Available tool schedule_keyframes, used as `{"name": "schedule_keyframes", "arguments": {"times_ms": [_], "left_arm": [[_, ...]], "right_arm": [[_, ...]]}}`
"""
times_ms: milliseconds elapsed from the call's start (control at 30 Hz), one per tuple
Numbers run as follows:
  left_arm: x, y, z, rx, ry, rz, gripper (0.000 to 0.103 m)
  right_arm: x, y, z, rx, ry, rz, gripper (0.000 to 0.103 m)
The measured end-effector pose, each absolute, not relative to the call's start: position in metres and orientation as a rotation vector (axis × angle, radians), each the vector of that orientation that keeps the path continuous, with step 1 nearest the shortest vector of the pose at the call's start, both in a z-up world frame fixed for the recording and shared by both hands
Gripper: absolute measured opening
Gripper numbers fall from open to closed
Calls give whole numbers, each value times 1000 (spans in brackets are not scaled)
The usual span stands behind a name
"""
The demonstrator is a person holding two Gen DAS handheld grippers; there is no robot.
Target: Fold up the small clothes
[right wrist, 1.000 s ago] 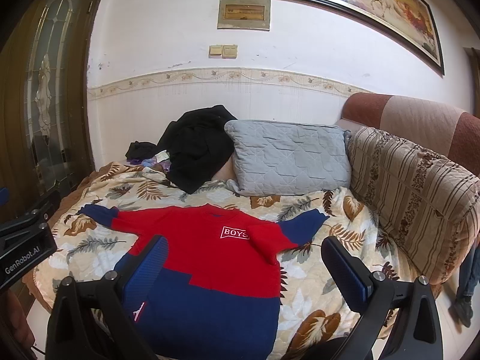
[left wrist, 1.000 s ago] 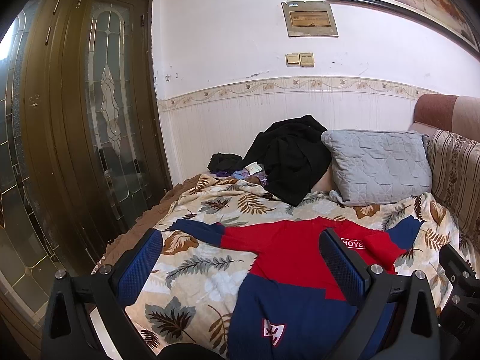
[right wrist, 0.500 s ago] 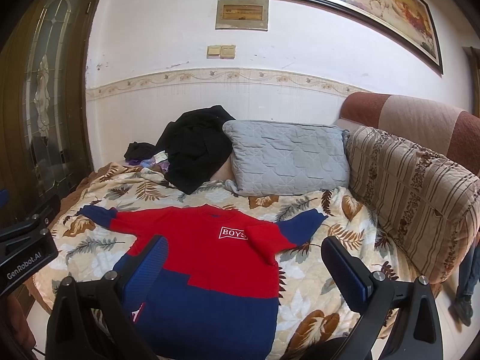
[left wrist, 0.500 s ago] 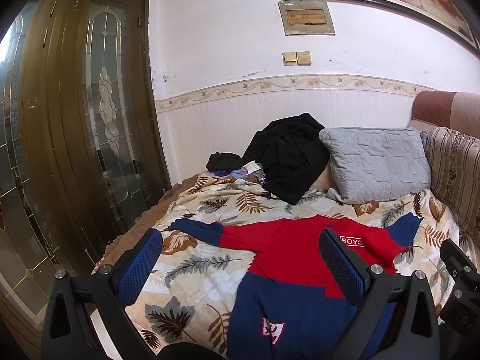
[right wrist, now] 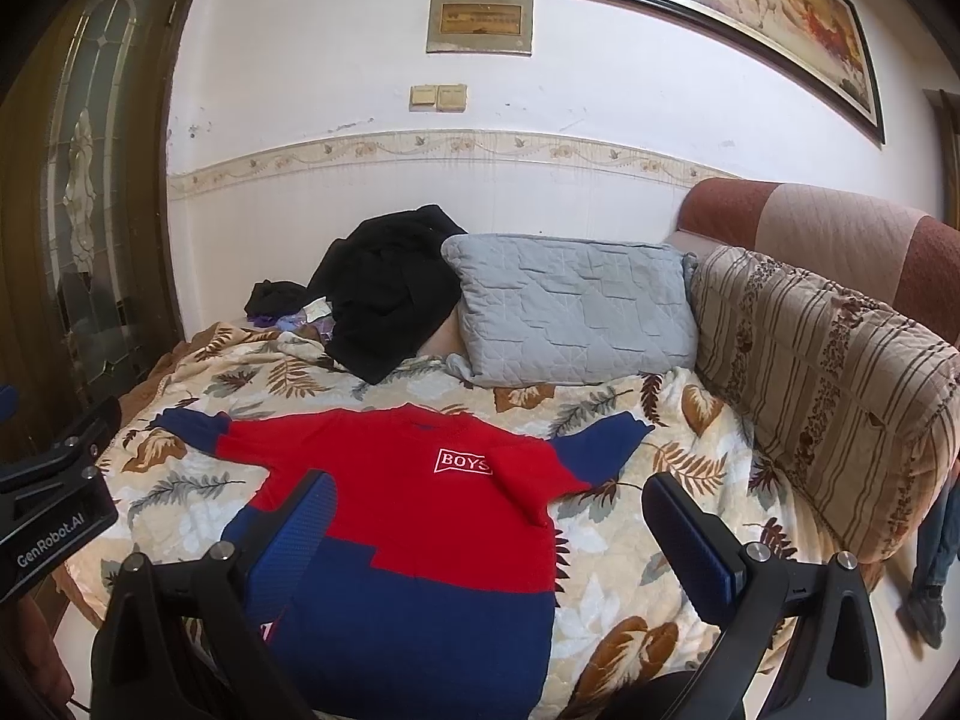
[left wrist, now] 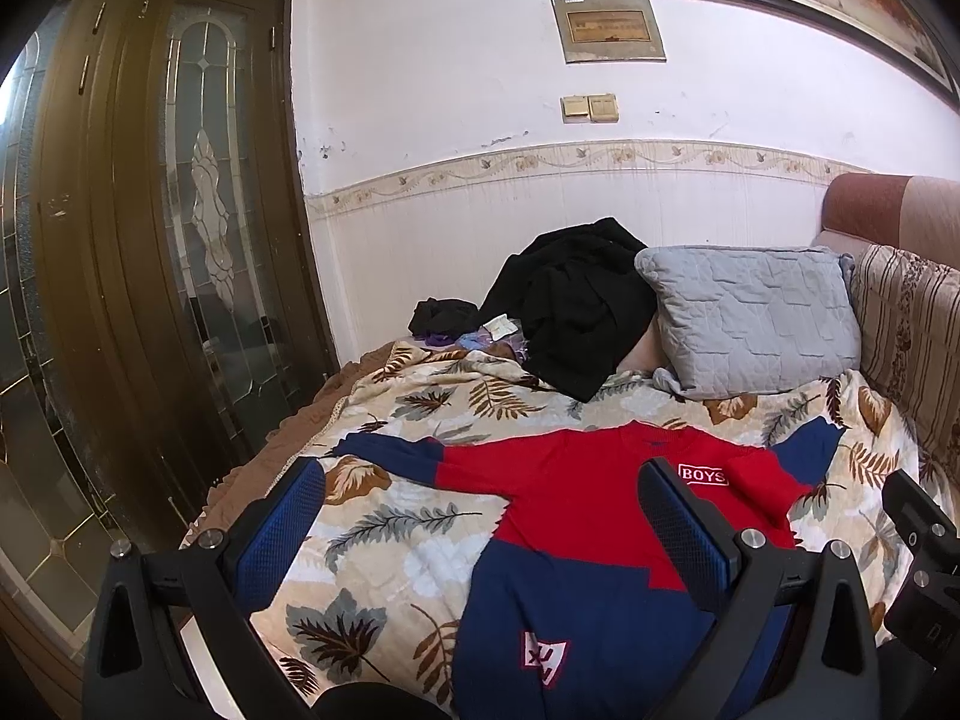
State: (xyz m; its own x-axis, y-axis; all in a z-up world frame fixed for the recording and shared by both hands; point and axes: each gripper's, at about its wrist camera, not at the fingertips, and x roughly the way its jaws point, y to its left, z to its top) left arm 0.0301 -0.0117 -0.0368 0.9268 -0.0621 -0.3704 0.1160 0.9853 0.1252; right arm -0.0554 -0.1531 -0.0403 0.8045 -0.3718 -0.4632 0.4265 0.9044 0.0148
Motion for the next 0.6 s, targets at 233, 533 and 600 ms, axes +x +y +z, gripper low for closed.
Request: {"name": "schedule_keyframes", "arguments": {"times_ms": [233,533,600], "left_arm": [[39,-12,-45,147,397,-86,103],[53,-11,-53,145,417,-72,103],[57,-11,-56,145,424,-70,103]], "right_arm": [[-46,-152,-46,117,495,-433,103],[-31,-157,-48,121,512,-440,103],[-28,-157,-49,117,515,-440,103]]}}
